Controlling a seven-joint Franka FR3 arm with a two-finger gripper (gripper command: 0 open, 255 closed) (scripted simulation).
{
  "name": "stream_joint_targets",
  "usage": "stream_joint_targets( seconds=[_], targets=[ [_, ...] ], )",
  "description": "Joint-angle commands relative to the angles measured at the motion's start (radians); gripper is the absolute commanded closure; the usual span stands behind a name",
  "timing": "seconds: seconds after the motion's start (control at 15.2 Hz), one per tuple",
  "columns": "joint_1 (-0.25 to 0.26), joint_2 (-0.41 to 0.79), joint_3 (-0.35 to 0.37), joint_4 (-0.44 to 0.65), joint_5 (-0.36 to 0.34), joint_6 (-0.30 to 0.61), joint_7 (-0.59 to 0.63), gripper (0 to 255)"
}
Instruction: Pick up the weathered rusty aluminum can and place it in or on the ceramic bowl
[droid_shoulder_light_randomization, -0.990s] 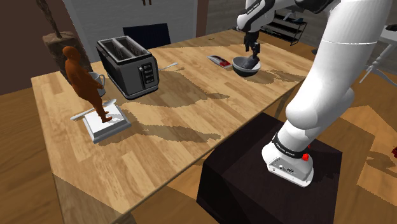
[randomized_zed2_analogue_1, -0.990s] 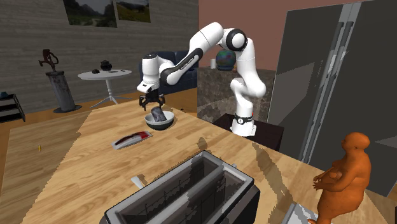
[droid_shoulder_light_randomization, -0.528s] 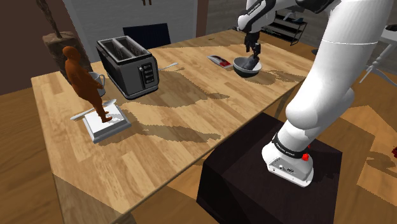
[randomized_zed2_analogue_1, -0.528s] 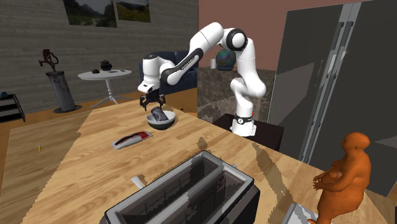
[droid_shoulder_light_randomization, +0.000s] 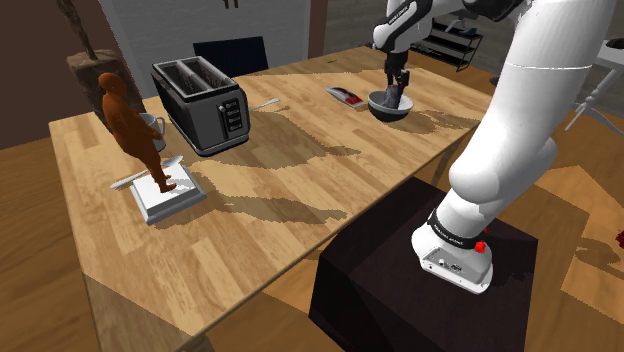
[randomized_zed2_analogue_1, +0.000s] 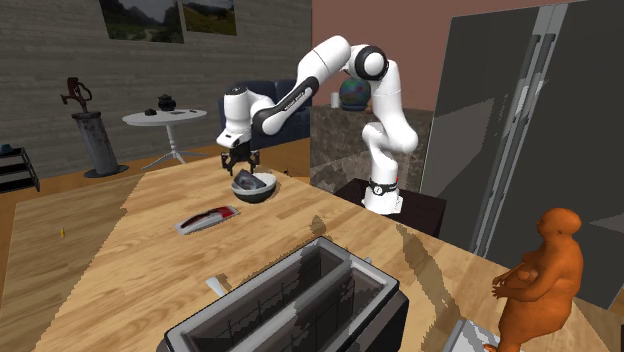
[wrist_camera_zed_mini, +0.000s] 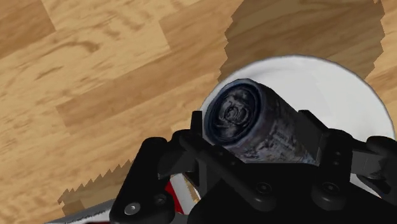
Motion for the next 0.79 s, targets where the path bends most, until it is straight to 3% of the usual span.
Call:
stream_joint_targets(
  seconds=[0.0, 0.59, 0.66, 0.73],
  targets=[
    [0.004, 0.001, 0.003, 0.009, 0.002, -0.021, -0.001, 255],
    [0.01, -0.044, 0.002, 0.049, -0.004, -0.103, -0.012, 255],
    [0.01, -0.044, 0.002, 0.049, -0.004, -0.103, -0.012, 0],
    [-0.008, -0.108, 0.031, -0.083, -0.057, 0.073, -0.354, 0]
  ],
)
